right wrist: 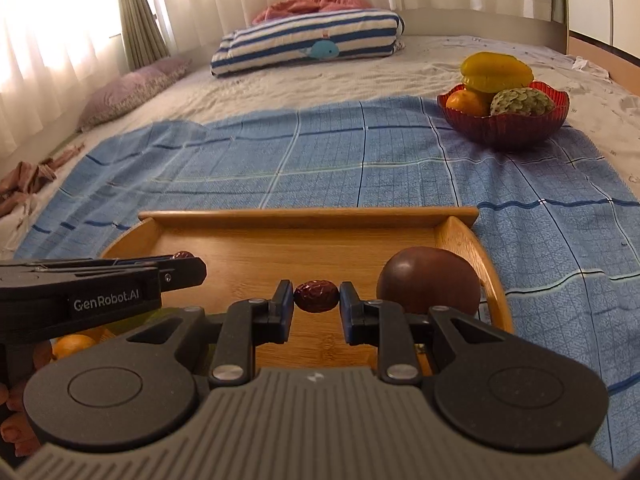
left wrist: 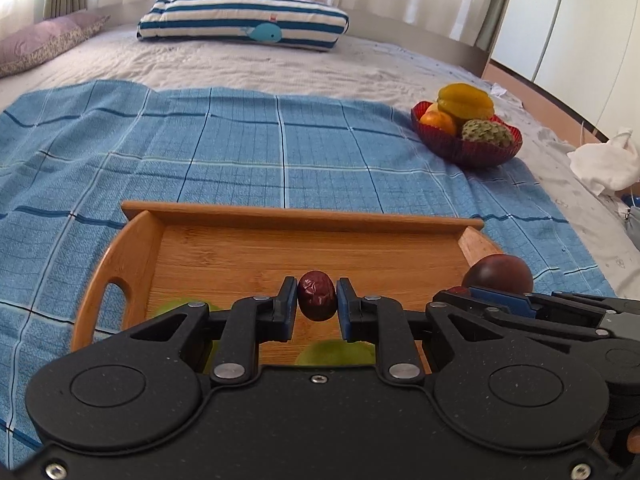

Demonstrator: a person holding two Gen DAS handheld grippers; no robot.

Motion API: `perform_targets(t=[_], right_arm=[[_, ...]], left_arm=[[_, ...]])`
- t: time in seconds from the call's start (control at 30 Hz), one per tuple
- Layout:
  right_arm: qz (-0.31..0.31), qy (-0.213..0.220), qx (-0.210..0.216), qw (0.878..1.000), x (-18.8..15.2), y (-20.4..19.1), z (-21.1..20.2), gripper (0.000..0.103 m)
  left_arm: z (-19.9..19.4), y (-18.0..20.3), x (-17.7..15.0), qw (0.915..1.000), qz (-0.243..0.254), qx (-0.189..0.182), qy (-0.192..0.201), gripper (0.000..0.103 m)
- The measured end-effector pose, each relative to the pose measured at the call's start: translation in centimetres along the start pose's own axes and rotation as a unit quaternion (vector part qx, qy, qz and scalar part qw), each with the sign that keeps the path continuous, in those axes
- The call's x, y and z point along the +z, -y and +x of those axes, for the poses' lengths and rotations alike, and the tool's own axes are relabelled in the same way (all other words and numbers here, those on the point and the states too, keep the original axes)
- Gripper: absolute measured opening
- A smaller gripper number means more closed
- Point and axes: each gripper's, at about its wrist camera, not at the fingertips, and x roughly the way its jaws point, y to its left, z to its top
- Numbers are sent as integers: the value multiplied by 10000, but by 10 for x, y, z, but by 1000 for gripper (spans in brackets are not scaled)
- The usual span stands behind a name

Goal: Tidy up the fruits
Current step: 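Carry the date over the tray with left tool while right tool carries its date, then open the left tool on the tray while the right tool releases its date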

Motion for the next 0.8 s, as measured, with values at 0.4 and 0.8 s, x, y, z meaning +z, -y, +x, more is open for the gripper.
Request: perform_targets(t=[0.4,0.8], right_arm=[[-53,-410,-72,9991,-2,-4,20,29],[-190,-489,-167,9985,-2,-7,25,30]], left_arm=[[12,0,-3,9996,37,170,-200,20],[15,1,-4,9995,107,225,-207,20]])
